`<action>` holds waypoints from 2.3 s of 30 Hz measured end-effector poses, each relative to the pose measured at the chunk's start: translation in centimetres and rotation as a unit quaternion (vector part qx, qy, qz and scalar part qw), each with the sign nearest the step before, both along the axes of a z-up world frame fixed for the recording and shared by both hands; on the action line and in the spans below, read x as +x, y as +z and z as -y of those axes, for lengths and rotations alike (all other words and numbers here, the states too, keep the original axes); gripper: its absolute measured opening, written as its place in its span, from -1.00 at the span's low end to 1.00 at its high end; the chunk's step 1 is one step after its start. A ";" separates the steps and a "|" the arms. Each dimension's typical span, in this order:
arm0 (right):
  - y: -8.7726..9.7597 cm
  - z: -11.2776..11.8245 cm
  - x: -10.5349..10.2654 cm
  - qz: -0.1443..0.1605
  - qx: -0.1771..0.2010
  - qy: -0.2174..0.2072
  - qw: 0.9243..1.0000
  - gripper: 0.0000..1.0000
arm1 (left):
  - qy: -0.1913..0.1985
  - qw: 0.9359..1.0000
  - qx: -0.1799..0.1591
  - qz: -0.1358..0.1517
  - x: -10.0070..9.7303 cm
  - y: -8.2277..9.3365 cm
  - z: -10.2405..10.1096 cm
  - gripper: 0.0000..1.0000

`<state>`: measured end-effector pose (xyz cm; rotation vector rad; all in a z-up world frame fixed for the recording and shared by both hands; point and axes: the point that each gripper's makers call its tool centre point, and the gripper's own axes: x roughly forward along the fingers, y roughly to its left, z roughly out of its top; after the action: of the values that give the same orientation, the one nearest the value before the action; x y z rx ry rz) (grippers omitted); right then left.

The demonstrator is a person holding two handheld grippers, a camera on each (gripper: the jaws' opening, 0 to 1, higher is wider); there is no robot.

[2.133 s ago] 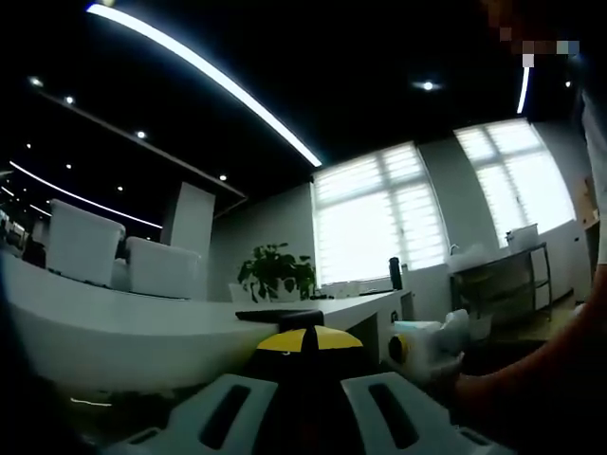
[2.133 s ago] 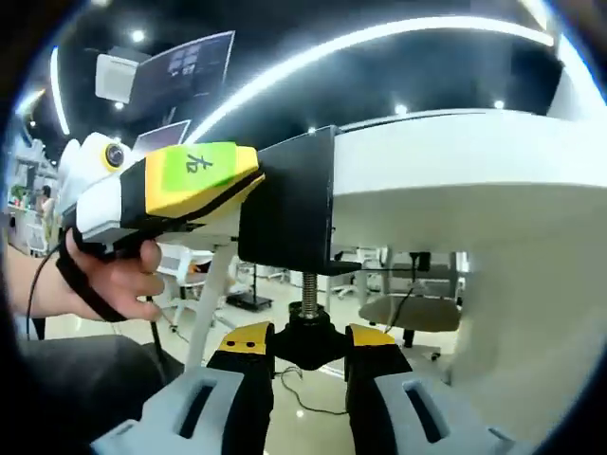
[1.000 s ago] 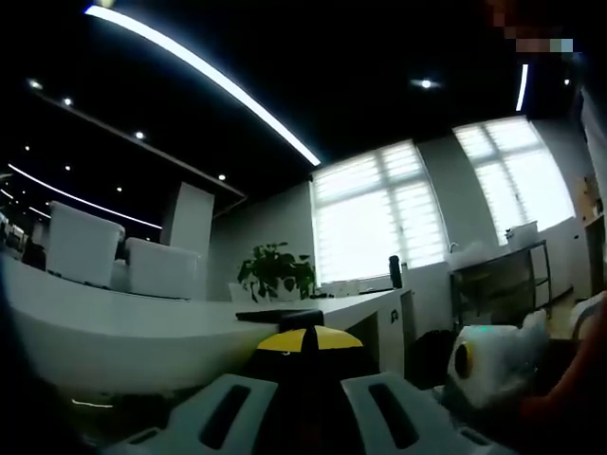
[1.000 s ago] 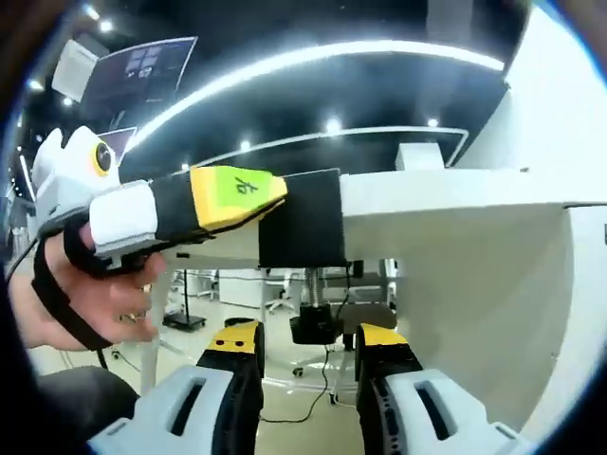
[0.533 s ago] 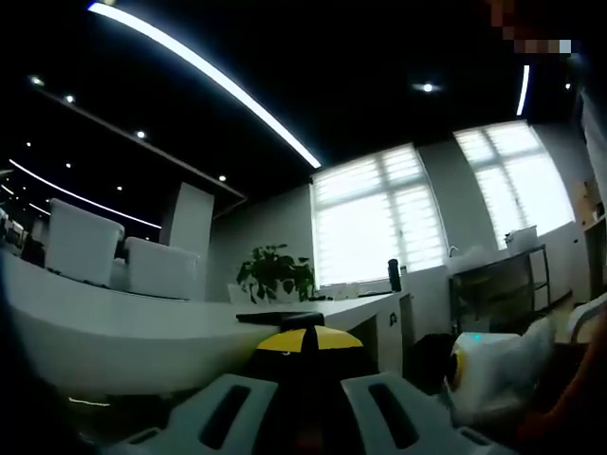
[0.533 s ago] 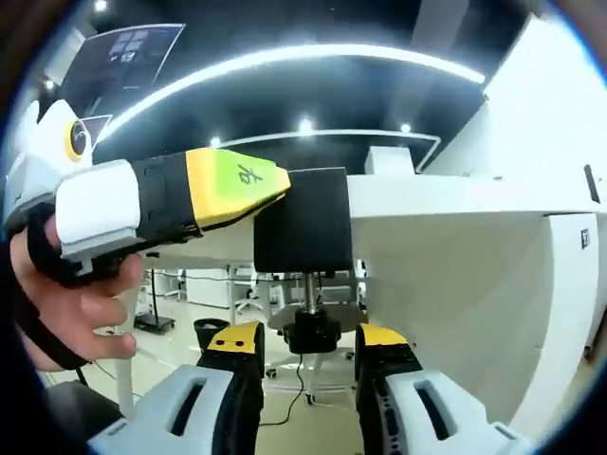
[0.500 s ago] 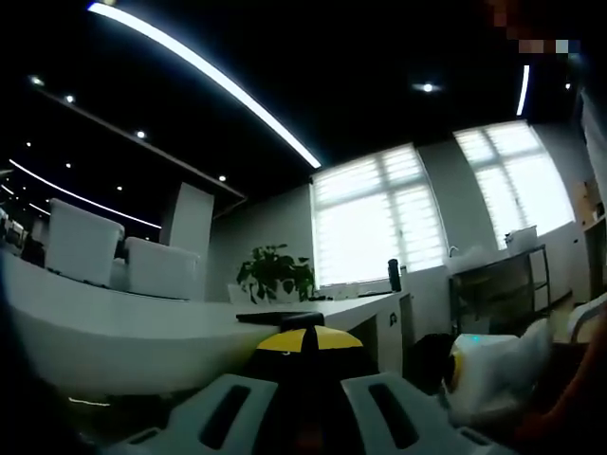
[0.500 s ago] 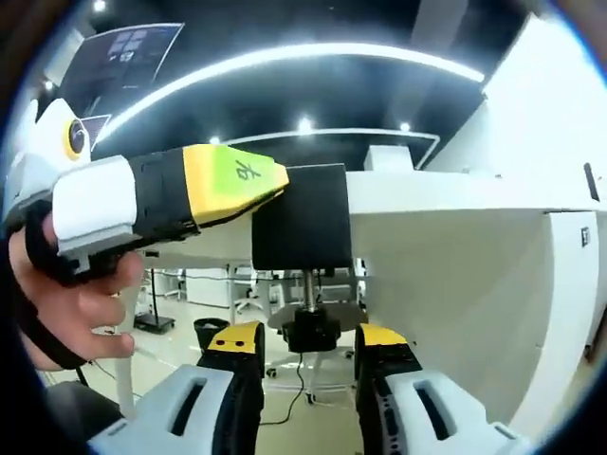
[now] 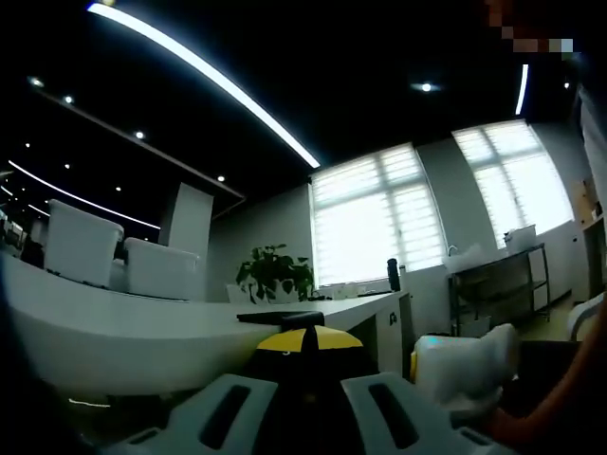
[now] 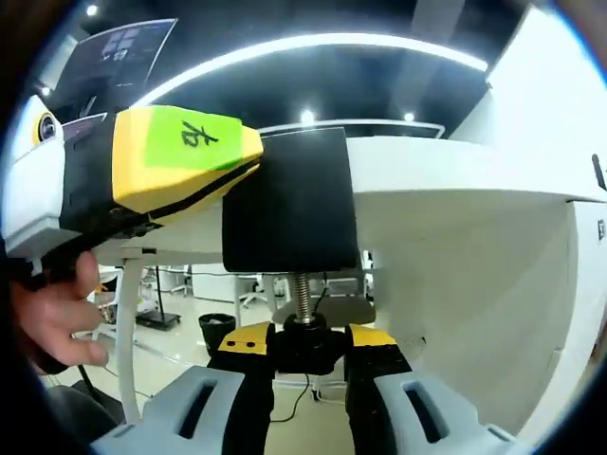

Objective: Clamp the fixed fixture on the desktop, loosen the retaining clip, secure it to the edge of the desk, and tighten the retaining clip.

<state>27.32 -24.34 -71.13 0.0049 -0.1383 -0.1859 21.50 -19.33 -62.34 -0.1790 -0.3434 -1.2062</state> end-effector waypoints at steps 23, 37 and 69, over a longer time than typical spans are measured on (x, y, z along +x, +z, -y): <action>-0.2 -2.9 0.6 -0.007 -0.042 0.319 0.947 -0.47 | 0.002 1.000 -0.003 0.001 -0.1 -0.1 -0.2 -0.94; -0.5 -3.4 1.5 -0.002 -0.011 0.430 0.903 -0.46 | 0.007 1.000 0.000 0.003 0.0 -0.2 0.1 -0.94; -1.3 -1.1 -1.8 -0.008 -0.001 0.198 0.980 -0.13 | 0.011 1.000 0.005 0.002 0.0 -0.3 0.1 -0.94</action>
<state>25.56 -23.27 -72.43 0.0279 -0.1180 0.2114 21.47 -19.41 -62.68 -0.1626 -0.3420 -1.1864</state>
